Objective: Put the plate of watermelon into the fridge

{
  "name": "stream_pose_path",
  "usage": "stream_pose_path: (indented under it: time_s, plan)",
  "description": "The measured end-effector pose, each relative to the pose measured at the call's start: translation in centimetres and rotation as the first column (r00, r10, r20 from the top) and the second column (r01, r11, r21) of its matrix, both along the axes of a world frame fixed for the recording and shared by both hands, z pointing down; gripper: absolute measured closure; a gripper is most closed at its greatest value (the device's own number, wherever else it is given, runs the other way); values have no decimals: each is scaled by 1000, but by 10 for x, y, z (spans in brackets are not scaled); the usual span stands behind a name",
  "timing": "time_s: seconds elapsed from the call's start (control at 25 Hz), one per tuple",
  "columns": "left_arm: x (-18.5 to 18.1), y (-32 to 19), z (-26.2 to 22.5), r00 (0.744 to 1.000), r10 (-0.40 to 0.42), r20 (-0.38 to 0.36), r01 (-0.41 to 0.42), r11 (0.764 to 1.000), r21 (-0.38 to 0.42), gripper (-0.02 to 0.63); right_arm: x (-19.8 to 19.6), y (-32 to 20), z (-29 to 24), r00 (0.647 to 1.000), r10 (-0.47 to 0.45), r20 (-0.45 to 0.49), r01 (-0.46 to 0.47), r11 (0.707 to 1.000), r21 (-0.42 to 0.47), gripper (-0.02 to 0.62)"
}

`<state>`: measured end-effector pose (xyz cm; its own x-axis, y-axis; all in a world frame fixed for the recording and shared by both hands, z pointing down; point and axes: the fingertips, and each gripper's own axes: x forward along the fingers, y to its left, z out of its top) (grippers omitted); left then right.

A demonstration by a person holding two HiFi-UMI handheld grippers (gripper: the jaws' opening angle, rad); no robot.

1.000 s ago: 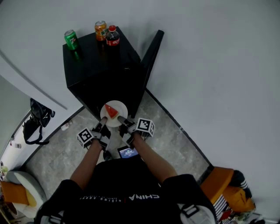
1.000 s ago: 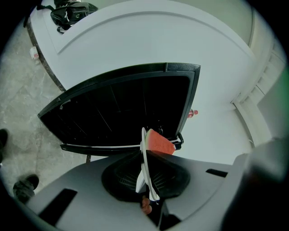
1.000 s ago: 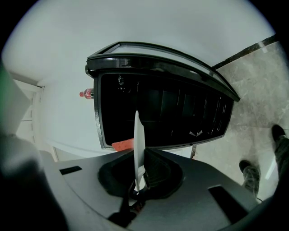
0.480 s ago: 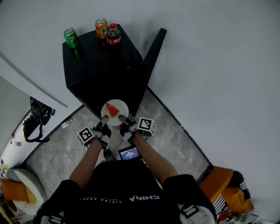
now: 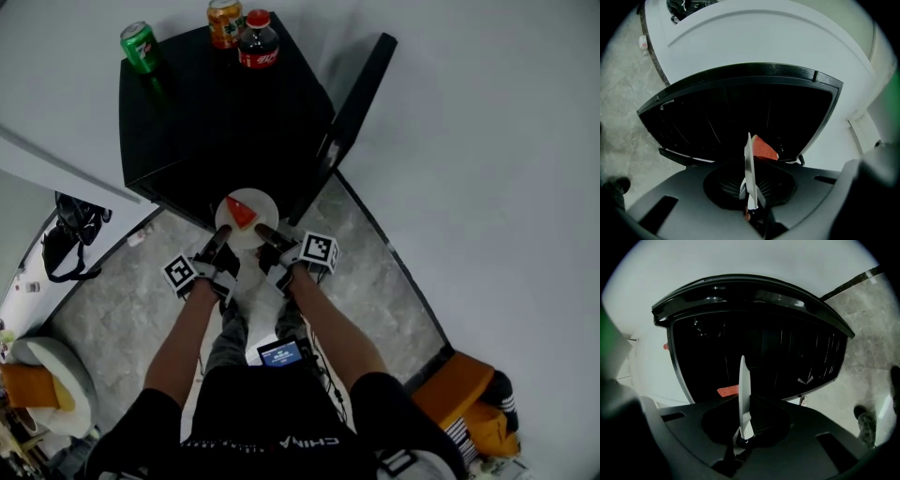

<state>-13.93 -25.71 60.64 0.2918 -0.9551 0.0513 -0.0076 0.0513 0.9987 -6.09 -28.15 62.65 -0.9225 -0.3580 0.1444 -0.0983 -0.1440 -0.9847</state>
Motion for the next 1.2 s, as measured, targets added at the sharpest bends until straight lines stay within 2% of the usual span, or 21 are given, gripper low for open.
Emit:
stream_pose_path:
  time_s: [0.36, 0.68, 0.84, 1.0, 1.2]
  plan:
    - [-30, -51, 71, 988, -150, 46, 153, 986, -66, 578, -33, -63, 54, 995, -72, -74, 78, 993, 89, 566]
    - [-43, -86, 125, 951, -302, 68, 308, 943, -127, 584, -47, -109, 102, 990, -46, -135, 57, 995, 85, 566]
    - [-52, -99, 136, 933, -349, 92, 359, 925, -124, 584, -56, -126, 110, 983, -54, -173, 79, 987, 137, 566]
    - [-64, -105, 147, 914, -392, 103, 404, 903, -146, 586, -68, -132, 114, 959, -92, -269, 152, 966, 210, 565]
    - [-72, -115, 146, 901, -414, 127, 430, 893, -137, 585, -67, -135, 118, 908, -142, -394, 277, 909, 311, 539]
